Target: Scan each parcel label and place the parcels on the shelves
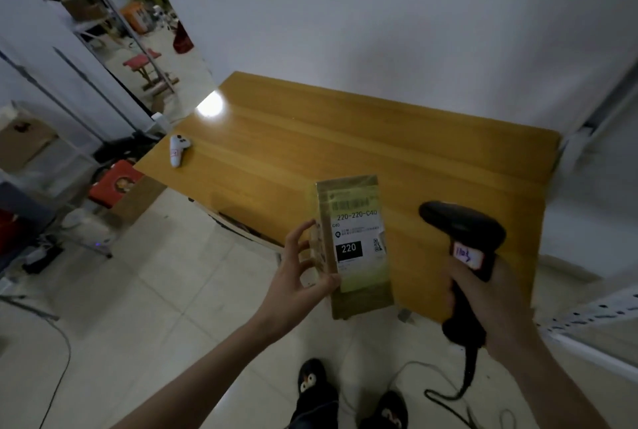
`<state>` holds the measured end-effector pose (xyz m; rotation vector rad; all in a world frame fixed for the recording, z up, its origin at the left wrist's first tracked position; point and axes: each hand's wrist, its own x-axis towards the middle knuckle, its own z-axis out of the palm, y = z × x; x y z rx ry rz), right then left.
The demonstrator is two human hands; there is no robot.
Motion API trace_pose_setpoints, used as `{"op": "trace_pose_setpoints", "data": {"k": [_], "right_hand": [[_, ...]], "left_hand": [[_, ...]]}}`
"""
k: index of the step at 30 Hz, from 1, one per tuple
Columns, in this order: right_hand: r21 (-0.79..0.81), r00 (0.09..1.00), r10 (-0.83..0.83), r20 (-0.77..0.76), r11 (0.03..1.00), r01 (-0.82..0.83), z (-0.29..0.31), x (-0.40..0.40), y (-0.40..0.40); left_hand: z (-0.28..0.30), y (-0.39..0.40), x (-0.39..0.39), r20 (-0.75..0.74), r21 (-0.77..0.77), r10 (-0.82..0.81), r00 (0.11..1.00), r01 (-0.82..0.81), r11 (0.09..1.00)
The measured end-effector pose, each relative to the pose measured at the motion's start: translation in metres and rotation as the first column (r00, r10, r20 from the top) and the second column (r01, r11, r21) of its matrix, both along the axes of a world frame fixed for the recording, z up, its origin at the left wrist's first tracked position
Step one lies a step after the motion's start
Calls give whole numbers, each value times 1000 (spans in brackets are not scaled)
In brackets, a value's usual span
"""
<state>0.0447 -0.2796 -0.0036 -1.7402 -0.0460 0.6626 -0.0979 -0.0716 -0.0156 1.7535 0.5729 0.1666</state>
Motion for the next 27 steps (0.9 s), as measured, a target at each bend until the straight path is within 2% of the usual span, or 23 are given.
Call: {"op": "trace_pose_setpoints", "data": {"k": [3,5,10,17,27], "right_hand": [[97,994,103,40,990,-107,56,-45,-7],[146,989,134,60,979,-142,70,-62,-6],[175,993,74,89,981,-89,71,-72,-2],[132,993,28,114,990,-44,69,-70,-4],[148,988,27,150,988,-50,61,-59,-10]], "left_hand": [[-8,-4,13,40,33,-13,999,12,999],[-12,-7,20,64,22,-27,998,26,999],[-14,-15,30,82,-19,-76,994,78,997],[-15,-17,37,87,-42,-132,987,136,990],[-11,-13,38,110,-62,-100,989,107,992]]}}
